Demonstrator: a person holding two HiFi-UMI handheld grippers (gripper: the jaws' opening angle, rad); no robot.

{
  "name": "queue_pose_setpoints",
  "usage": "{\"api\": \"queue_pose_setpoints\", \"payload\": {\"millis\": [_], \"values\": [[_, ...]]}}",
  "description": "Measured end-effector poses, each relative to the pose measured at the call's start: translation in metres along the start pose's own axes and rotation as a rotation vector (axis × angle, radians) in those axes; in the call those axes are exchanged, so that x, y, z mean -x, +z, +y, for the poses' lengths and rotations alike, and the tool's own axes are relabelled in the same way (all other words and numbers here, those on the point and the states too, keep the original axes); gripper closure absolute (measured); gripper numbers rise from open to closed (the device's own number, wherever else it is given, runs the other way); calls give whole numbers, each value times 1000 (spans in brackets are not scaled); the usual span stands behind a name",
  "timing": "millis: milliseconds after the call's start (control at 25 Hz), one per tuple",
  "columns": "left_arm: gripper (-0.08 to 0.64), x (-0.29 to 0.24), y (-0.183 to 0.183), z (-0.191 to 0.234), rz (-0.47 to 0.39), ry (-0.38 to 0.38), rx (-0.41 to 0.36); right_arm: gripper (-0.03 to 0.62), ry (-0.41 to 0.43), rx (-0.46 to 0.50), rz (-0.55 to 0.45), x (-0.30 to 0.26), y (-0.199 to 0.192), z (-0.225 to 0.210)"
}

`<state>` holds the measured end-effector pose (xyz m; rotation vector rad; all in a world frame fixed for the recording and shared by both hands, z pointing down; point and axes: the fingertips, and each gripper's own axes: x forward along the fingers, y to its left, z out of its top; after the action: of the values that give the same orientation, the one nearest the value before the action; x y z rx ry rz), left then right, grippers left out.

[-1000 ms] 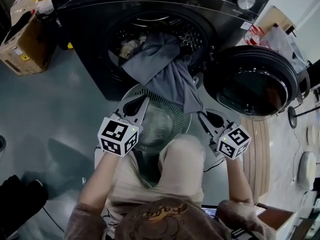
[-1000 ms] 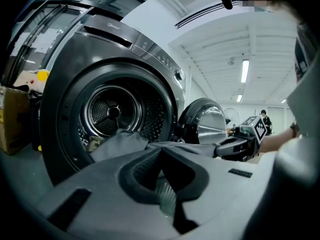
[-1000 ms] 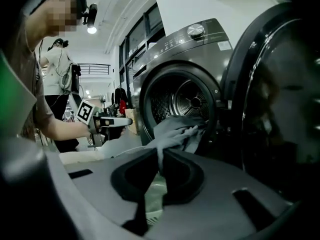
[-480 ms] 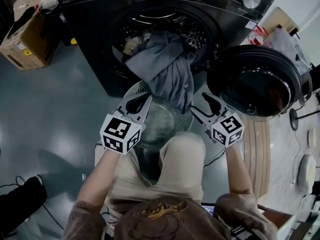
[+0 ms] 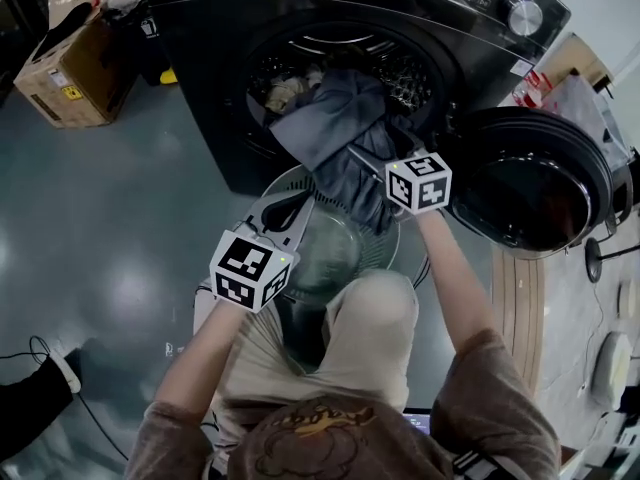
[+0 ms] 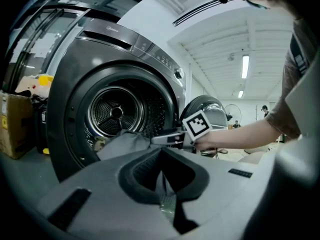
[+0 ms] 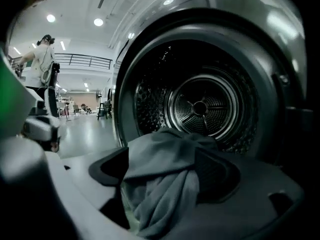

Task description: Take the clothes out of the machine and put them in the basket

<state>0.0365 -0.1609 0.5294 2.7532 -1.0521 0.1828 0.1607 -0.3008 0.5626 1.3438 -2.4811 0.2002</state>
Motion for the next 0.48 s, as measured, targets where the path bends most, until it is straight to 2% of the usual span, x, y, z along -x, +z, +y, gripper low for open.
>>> {"api": "queue_pose_setpoints", "payload": {"millis": [80, 200, 480], "values": [[554, 0, -2, 1, 6, 6, -7, 155, -10, -5, 6, -27, 12, -10], [554, 0, -4, 1, 16, 9, -10, 118, -29, -14, 69, -61, 17, -25], [554, 2, -7, 5, 23, 22, 0, 112, -111, -49, 204, -106, 3, -50]]}}
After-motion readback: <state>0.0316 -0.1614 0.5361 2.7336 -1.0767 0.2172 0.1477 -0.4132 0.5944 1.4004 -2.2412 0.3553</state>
